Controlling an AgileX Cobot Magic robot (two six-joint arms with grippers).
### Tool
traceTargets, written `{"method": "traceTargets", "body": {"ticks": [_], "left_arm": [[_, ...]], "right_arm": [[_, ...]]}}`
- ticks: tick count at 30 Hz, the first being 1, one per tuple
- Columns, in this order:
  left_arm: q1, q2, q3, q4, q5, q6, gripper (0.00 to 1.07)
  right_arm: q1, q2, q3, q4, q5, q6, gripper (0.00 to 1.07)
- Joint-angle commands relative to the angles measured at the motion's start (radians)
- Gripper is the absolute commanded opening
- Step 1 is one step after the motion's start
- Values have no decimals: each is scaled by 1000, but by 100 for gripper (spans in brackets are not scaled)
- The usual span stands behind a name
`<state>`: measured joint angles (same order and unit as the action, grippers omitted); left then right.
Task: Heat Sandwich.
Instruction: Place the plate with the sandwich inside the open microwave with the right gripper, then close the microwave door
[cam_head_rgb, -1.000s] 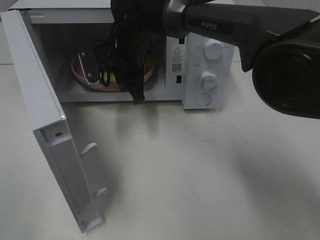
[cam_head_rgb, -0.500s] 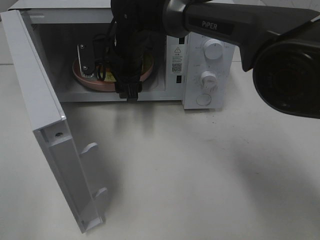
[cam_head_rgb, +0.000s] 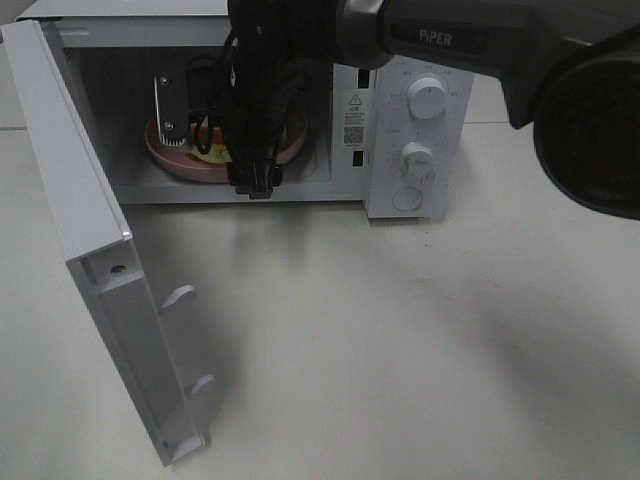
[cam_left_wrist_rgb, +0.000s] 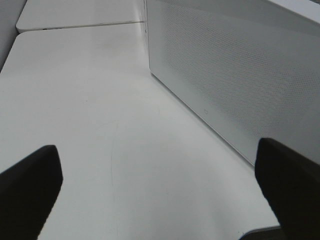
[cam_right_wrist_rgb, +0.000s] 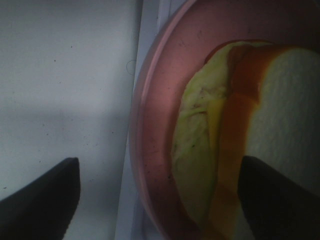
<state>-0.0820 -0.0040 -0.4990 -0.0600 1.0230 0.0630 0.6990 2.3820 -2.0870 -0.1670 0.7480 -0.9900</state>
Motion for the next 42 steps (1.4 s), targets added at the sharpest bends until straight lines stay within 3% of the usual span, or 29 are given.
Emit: {"method": "traceTargets", "body": {"ticks": [1,11,15,42], "left_arm": [[-5,-26,-6,3,-5,0,103],[-5,-26,-6,3,-5,0,103],[-5,-26,-6,3,-5,0,103],[-5,-26,-6,3,-5,0,103]], "right_arm": [[-5,-30,45,-13,-33,10,81],[-13,-121,195,-17,-140,10,80],[-13,-190,309,-39,-202,36,79],[-11,-542,775,-86,-343,253,78]]}}
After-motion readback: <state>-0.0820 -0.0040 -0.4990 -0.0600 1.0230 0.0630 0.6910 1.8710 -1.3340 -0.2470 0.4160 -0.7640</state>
